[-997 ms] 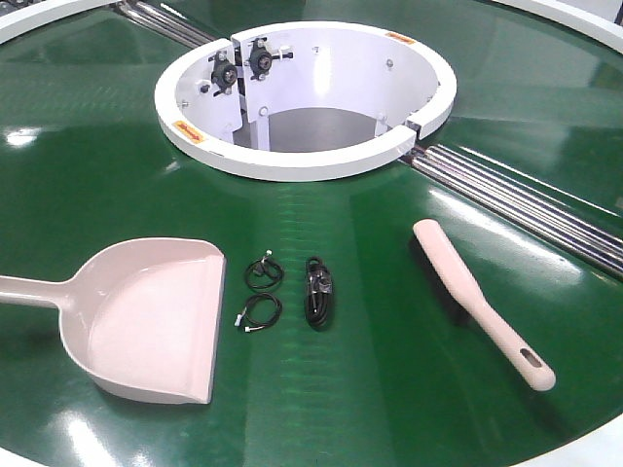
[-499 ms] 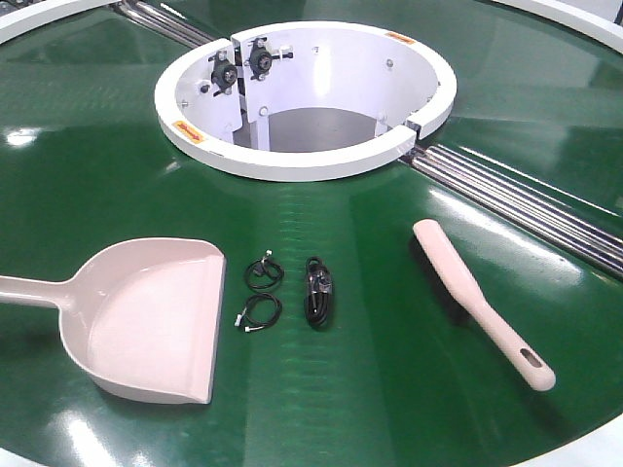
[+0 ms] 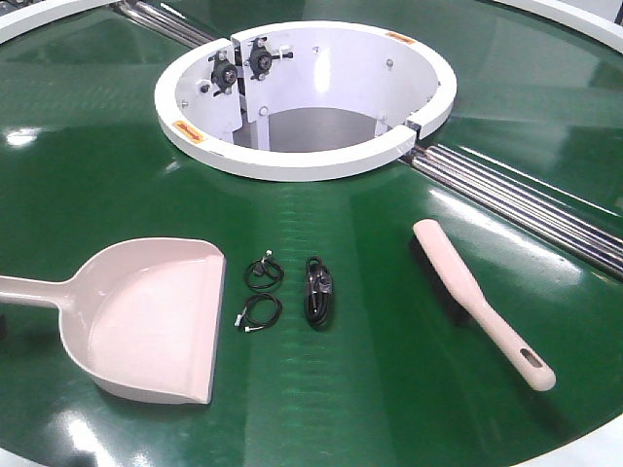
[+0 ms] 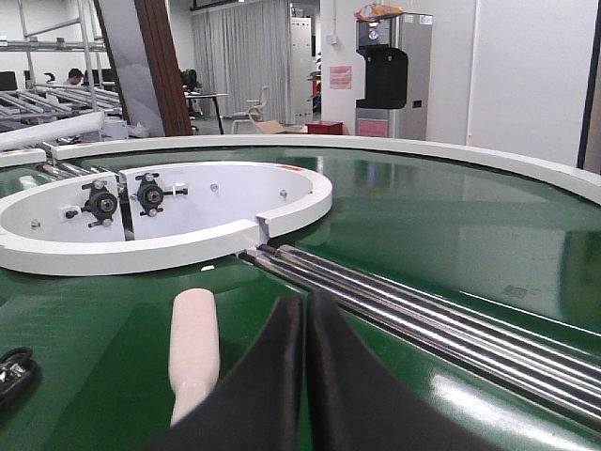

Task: Clean and inspect green conveyor with broom and dustpan
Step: 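Move the left gripper down to the pink dustpan's handle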

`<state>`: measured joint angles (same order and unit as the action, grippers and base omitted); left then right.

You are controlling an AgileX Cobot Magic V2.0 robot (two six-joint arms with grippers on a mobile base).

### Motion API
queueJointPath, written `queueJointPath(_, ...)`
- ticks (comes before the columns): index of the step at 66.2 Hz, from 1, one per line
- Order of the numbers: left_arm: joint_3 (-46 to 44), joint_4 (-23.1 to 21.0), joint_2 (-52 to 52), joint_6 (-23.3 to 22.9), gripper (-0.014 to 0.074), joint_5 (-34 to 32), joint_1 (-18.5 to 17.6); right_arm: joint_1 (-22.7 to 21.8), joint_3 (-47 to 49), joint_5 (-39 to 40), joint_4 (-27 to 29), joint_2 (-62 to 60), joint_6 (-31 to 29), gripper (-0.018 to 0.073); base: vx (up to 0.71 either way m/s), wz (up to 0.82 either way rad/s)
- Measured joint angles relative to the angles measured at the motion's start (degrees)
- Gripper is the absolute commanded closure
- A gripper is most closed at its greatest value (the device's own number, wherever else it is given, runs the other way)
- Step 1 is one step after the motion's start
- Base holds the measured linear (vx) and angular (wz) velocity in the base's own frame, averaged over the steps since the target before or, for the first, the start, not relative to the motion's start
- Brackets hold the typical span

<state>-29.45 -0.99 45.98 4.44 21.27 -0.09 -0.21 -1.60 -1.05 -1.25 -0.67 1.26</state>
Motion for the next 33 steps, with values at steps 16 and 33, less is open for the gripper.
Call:
queueJointPath(16,-2.32,0.13,0.00,0.00,0.0351,1.17,0.00,0.00,0.00,0.00,0.00,0.00,0.00,0.0568,0.00,0.00)
queueJointPath(33,-2.32,0.18,0.00,0.00,0.0325,1.23,0.00,0.00,0.00,0.00,0.00,0.00,0.00,0.0568,0.00,0.00)
